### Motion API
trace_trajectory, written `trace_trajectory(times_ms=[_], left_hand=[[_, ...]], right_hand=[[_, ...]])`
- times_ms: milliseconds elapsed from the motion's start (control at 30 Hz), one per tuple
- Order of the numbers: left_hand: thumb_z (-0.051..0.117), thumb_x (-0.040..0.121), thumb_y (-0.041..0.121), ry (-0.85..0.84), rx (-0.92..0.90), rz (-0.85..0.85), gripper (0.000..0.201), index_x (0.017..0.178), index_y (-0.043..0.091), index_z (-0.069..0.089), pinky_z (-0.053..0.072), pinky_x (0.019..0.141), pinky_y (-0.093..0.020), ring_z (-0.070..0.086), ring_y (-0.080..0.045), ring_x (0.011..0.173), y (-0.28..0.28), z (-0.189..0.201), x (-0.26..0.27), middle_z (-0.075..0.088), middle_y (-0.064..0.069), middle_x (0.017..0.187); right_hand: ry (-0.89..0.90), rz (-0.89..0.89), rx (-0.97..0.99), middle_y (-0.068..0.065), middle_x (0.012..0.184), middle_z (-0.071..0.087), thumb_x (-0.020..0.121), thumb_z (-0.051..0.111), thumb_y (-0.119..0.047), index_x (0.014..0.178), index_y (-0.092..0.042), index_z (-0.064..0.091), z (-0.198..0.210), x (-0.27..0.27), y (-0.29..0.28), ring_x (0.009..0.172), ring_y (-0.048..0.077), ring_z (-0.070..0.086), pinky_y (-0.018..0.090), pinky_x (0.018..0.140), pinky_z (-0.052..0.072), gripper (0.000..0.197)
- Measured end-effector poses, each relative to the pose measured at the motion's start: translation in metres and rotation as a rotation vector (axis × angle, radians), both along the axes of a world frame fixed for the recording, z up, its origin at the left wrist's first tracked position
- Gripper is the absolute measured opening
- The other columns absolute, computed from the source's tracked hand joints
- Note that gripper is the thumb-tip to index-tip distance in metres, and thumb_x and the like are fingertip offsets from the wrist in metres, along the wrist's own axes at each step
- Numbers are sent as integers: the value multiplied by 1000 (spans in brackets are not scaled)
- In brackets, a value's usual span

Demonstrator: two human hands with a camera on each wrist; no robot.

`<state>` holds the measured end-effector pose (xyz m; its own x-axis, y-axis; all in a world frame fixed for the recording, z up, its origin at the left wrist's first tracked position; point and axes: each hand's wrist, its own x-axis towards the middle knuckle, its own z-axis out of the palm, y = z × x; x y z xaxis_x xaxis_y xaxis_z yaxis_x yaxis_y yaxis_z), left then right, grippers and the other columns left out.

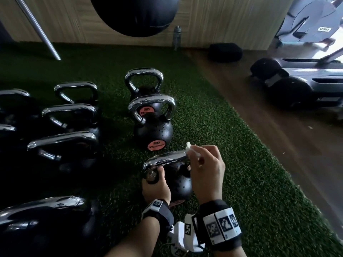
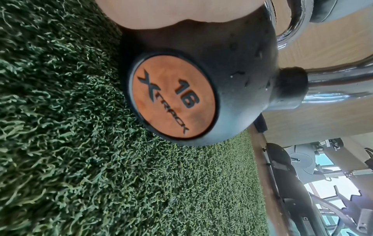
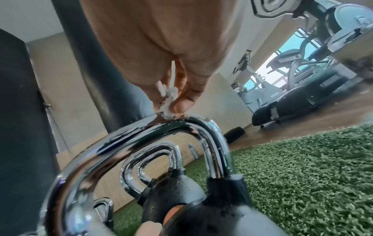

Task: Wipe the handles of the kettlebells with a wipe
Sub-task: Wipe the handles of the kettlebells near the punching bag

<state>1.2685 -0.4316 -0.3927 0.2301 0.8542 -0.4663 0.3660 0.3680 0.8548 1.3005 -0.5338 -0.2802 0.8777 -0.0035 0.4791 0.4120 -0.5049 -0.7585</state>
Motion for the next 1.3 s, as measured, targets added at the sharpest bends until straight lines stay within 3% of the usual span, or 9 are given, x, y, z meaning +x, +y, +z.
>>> trace_trajectory(times_ms=[200,333,467,733,900,1000,1100,1200,1300], left_hand=[[64,60,82,-25,5,-6,82,101,11,69,55,94,-45,70,-34,98,0,2,-3,74,-13,103],[69,64,78,-31,13,-8,79,104,9,70,55,94,-45,70,-35,101,2,-1,-3,74,-15,105],[59,53,87,-60,49,-11,95,109,11,71,54,96,-46,70,-32,104,2,-8,-2,75,-13,107],[76,74,63,-11,15,-43,72,118,7,68,51,102,-44,67,-33,112,5,-8,-2,72,-16,117],[89,66,16,-225,-167,-563,34,97,9,77,53,99,-42,71,-32,102,48,11,-32,78,-13,103],[66,61,-2,85,-14,-890,37,98,-3,67,56,85,-43,68,-39,93,92,33,-26,72,-19,89],[49,89,-1,445,367,-1216,22,85,17,61,44,69,-28,57,-21,80,116,73,-17,56,5,74],[53,92,0,377,581,-1189,43,117,31,72,52,86,-21,69,-14,98,126,110,-10,75,7,106],[52,98,0,-68,605,-969,44,130,25,68,50,103,-26,68,-11,115,121,145,1,73,4,123]], right_hand=[[164,-154,180,-4,94,69,92,77,-23,102,-12,80,-17,10,-11,80,2,66,3,74,46,15],[516,-200,416,-2,100,76,92,74,-38,104,-20,80,-46,17,-21,95,19,73,45,92,60,23],[498,-202,529,-2,102,77,95,73,-30,104,-22,79,-46,15,-17,96,18,74,39,90,61,14],[842,14,622,8,84,78,97,70,-16,106,-2,77,-73,24,-29,73,14,67,30,69,55,18],[665,52,526,10,88,79,97,69,-16,109,-13,78,-23,29,-61,74,18,66,36,73,55,16],[578,173,515,9,92,77,93,74,-13,108,-15,79,13,26,-62,77,20,69,37,77,59,16],[470,297,409,7,110,74,88,79,-14,105,-18,81,38,22,-53,88,27,76,45,81,63,18],[376,387,285,2,105,76,86,80,-11,105,-21,82,51,19,-46,83,32,76,56,79,62,22],[401,434,290,5,91,79,83,82,-5,104,-22,79,60,19,-37,79,30,76,52,78,61,27]])
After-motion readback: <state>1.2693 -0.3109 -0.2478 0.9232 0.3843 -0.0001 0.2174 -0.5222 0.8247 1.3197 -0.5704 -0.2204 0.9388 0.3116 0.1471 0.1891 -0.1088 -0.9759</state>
